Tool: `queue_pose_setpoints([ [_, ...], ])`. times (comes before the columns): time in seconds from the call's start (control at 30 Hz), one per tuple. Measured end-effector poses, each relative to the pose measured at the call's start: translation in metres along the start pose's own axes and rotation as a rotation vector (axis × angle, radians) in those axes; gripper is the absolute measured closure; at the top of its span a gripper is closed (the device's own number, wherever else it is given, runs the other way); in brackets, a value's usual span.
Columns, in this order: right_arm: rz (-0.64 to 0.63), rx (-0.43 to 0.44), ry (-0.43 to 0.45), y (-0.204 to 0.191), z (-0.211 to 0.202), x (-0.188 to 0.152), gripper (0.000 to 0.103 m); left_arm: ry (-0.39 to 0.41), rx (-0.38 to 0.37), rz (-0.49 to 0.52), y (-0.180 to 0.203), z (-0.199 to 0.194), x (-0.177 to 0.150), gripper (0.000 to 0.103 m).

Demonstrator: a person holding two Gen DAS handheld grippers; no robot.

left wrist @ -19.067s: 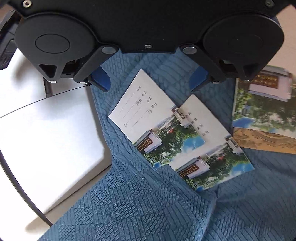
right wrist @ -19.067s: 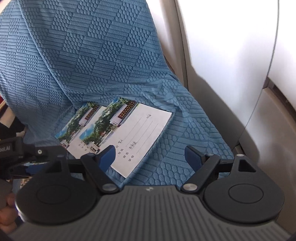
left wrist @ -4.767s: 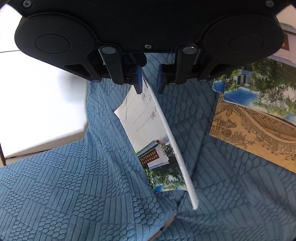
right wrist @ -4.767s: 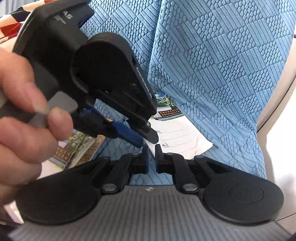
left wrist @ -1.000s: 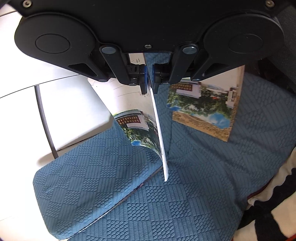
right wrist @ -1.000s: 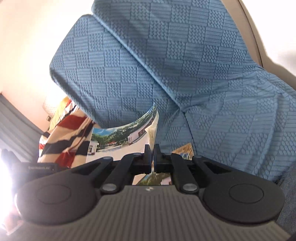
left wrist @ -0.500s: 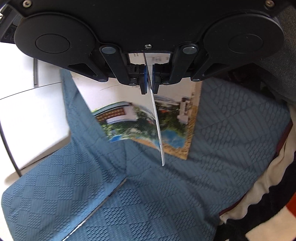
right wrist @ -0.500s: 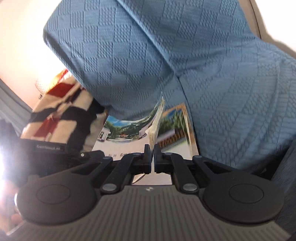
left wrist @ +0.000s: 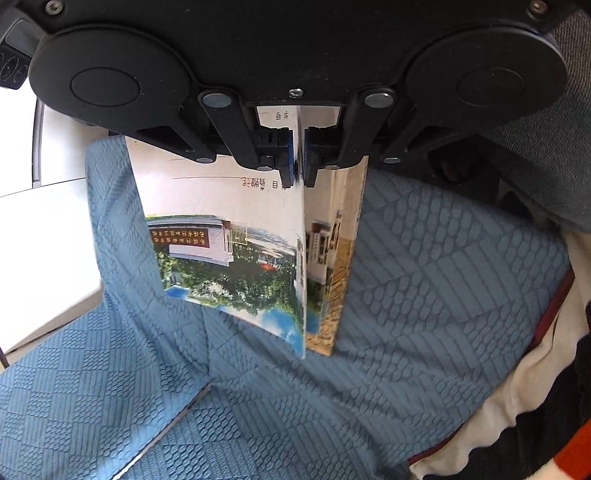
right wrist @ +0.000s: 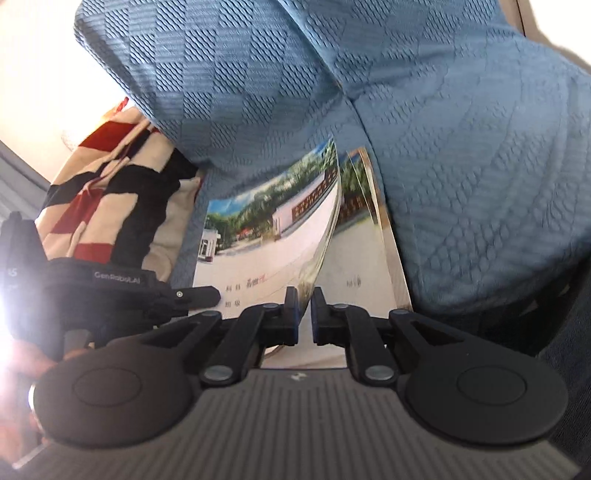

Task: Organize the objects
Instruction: 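Lower the postcard onto the stack and open both grippers, then raise both open grippers away from the stack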

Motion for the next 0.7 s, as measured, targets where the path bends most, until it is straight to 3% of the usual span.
queue_pose_setpoints([
  [0.1, -0.004, -0.021, -0.023, 0.002, 0.001, -0.003, 0.090, 0.004, 0.012, 0.006, -0.003, 0.000, -0.003, 0.097],
  [0.13, 0.005, -0.020, -0.033, 0.003, 0.001, -0.005, 0.085, -0.001, 0.012, 0.004, -0.004, 0.000, -0.004, 0.096],
  [0.17, 0.018, -0.019, -0.041, 0.004, 0.001, -0.006, 0.078, -0.005, 0.008, 0.001, -0.005, 0.000, -0.005, 0.095],
  [0.23, 0.045, -0.015, -0.054, 0.008, -0.002, -0.008, 0.044, -0.009, -0.005, -0.009, -0.008, -0.001, -0.007, 0.093],
  [0.27, 0.052, -0.019, -0.070, 0.008, -0.002, -0.010, 0.040, -0.005, -0.006, -0.008, -0.010, -0.002, -0.008, 0.092],
  [0.33, 0.027, -0.025, -0.095, 0.005, -0.005, -0.013, 0.040, 0.005, 0.011, 0.002, -0.013, -0.005, -0.010, 0.083],
  [0.4, -0.019, -0.054, -0.101, 0.001, -0.012, -0.012, 0.040, 0.022, 0.025, 0.007, -0.016, -0.010, -0.011, 0.066],
  [0.63, -0.113, -0.153, -0.047, 0.017, -0.013, 0.009, 0.040, 0.031, 0.048, 0.065, -0.013, -0.004, -0.018, 0.065],
  [0.7, -0.131, -0.169, -0.034, 0.023, -0.006, 0.015, 0.043, 0.038, 0.052, 0.084, -0.009, -0.001, -0.020, 0.055],
])
Point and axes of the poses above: each gripper's, at about its wrist camera, not at the fingertips, and z roughly the way its jaws point, y to its right, x to its top, the point moved 10 cm from there along z, roughly the way its jaws point, and after that the axes turned 10 degrees about x, right-handed, at the moved point
